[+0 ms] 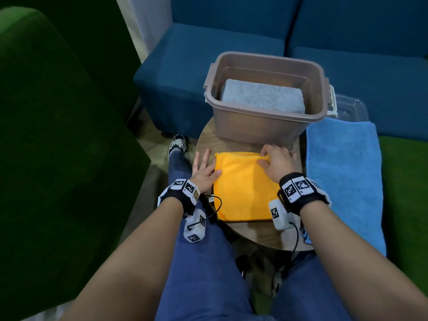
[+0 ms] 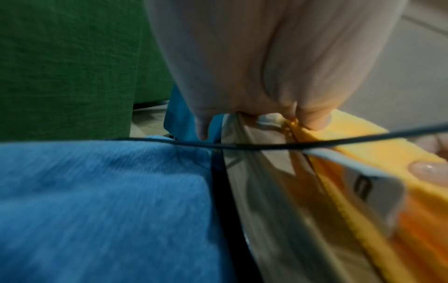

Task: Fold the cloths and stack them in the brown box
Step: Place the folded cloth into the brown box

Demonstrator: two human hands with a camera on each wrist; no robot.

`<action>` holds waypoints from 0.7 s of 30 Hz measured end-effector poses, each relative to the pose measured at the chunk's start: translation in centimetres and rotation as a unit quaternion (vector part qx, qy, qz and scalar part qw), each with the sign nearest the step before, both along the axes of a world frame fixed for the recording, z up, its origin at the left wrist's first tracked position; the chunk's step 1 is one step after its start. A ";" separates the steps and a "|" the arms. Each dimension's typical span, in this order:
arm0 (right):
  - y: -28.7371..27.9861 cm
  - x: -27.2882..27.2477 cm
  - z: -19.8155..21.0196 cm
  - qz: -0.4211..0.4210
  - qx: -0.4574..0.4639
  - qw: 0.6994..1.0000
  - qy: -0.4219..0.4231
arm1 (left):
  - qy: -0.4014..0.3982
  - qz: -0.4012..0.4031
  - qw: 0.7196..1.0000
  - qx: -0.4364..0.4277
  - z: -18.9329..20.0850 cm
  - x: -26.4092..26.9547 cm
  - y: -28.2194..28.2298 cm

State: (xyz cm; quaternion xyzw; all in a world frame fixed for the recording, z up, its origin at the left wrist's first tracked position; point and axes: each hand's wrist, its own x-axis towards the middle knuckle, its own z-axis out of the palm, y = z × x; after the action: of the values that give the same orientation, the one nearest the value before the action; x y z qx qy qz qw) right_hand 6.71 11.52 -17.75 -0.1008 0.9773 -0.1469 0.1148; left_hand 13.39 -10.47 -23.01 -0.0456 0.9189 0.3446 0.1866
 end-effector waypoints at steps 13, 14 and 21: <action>-1.5 1.5 -1.1 0.009 -0.018 0.997 0.074 | -0.007 -0.002 1.000 0.016 0.3 0.1 -0.1; -1.4 1.7 -1.2 0.026 -0.008 0.997 0.076 | -0.007 -0.004 1.000 0.014 0.3 0.0 -0.1; -0.6 0.4 -0.6 -0.032 -0.008 0.999 -0.041 | 0.005 0.011 1.000 0.019 0.3 0.1 0.1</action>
State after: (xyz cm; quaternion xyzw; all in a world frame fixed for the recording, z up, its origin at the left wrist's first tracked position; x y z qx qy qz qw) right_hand 7.11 10.91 -18.32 -0.0647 0.9733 -0.1625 0.1488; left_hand 13.50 -10.36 -22.69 -0.0506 0.9124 0.3647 0.1789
